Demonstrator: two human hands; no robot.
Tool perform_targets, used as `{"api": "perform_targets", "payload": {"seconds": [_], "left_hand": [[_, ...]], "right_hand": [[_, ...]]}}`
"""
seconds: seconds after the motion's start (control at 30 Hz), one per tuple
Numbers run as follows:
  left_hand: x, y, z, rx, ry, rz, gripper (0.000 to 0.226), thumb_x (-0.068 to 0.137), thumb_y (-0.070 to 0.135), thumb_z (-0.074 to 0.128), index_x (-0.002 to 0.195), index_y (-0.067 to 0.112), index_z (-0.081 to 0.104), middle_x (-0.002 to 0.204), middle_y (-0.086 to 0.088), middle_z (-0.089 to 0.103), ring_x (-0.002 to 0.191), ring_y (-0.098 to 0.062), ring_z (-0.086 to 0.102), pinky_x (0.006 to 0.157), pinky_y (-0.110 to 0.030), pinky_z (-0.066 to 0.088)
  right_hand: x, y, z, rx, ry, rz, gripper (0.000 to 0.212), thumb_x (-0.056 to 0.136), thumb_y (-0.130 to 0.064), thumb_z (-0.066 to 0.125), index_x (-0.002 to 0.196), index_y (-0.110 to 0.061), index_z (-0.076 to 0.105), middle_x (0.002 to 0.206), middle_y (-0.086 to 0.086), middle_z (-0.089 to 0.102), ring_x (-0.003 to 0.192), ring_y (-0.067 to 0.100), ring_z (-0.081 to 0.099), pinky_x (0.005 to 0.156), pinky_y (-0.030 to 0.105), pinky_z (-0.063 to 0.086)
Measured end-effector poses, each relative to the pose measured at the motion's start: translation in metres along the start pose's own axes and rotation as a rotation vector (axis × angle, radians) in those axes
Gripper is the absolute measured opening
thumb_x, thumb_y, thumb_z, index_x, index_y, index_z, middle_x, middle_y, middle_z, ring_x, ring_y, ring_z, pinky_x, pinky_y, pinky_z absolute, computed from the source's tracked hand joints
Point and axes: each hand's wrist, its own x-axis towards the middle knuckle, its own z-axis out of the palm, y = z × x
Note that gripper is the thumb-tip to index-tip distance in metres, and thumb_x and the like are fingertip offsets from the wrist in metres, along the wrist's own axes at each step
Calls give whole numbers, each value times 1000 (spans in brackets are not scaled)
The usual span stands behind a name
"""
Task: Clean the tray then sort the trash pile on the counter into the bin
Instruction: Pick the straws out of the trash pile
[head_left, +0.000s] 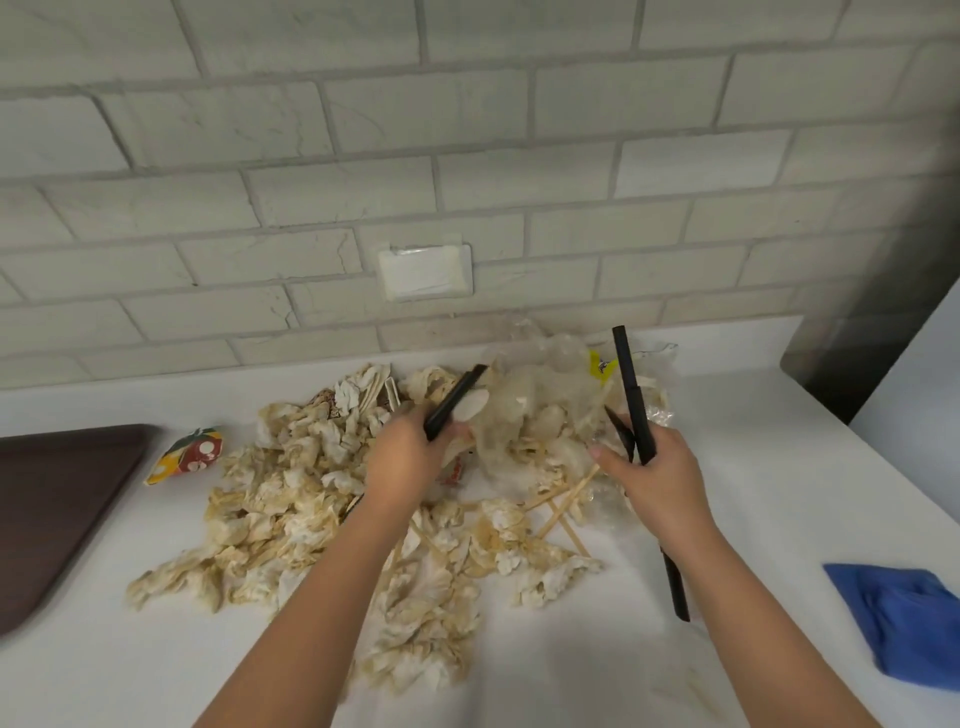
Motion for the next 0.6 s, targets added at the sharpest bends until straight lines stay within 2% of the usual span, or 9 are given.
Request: {"api": "perform_targets", "payload": {"seconds": [0.1, 0.2, 0.27, 0.37, 0.43, 0.5, 0.57, 0.6], "left_hand": [[-5, 11, -27, -172, 111, 1, 21, 86, 35, 65, 91, 15, 60, 79, -6, 60, 59, -19, 55, 47, -25, 37], [-9, 19, -51, -328, 126, -59, 20, 89, 32, 62, 87, 13, 59, 71, -10, 63, 53, -19, 52, 48, -26, 38], [-14, 27, -65, -455, 161, -76, 22, 90, 31, 60, 90, 10, 62, 77, -13, 69, 46, -11, 49, 49, -26, 41], [-25, 43, -81, -686, 236, -123, 25, 94, 32, 55, 93, 9, 65, 60, 7, 67, 42, 0, 51, 46, -15, 42], [-30, 53, -85, -843, 237, -157, 31, 95, 35, 52, 99, 6, 65, 50, 12, 62, 41, 1, 48, 48, -18, 40], [-35, 61, -88, -993, 245, -198, 35, 94, 38, 52, 105, 6, 62, 54, 9, 64, 47, -3, 51, 56, -24, 44], [-41, 73, -83, -1149, 215, -232, 24, 95, 36, 53, 98, 13, 59, 60, 4, 66, 51, -6, 53, 62, -26, 45], [-46, 80, -78, -1210, 176, -249, 19, 95, 35, 53, 92, 17, 59, 60, 4, 64, 50, -6, 51, 60, -25, 44]], "right_hand": [[-14, -14, -5, 145, -69, 57, 18, 83, -27, 71, 98, -20, 66, 81, -4, 63, 64, 6, 57, 54, 15, 43], [-33, -23, -7, 233, -108, 78, 14, 88, -30, 64, 92, -17, 67, 57, -7, 56, 47, 11, 48, 46, 21, 42], [-47, -30, -10, 321, -110, 95, 18, 90, -32, 59, 92, -15, 67, 57, -2, 57, 46, 15, 49, 45, 22, 46], [-67, -35, -23, 437, -77, 81, 22, 93, -32, 54, 99, -19, 70, 53, 2, 48, 47, 15, 48, 53, 27, 52], [-79, -36, -33, 515, -43, 82, 26, 93, -35, 51, 102, -20, 70, 50, 0, 37, 45, 13, 40, 51, 27, 48], [-88, -37, -42, 638, -12, 114, 29, 90, -39, 53, 102, -19, 69, 50, -3, 31, 44, 11, 33, 46, 25, 40], [-95, -39, -53, 760, 24, 168, 29, 84, -37, 59, 103, -17, 69, 51, -5, 29, 44, 10, 29, 45, 24, 33], [-98, -38, -59, 809, 22, 202, 26, 85, -33, 61, 104, -17, 68, 52, -5, 29, 44, 9, 27, 46, 24, 30]]}}
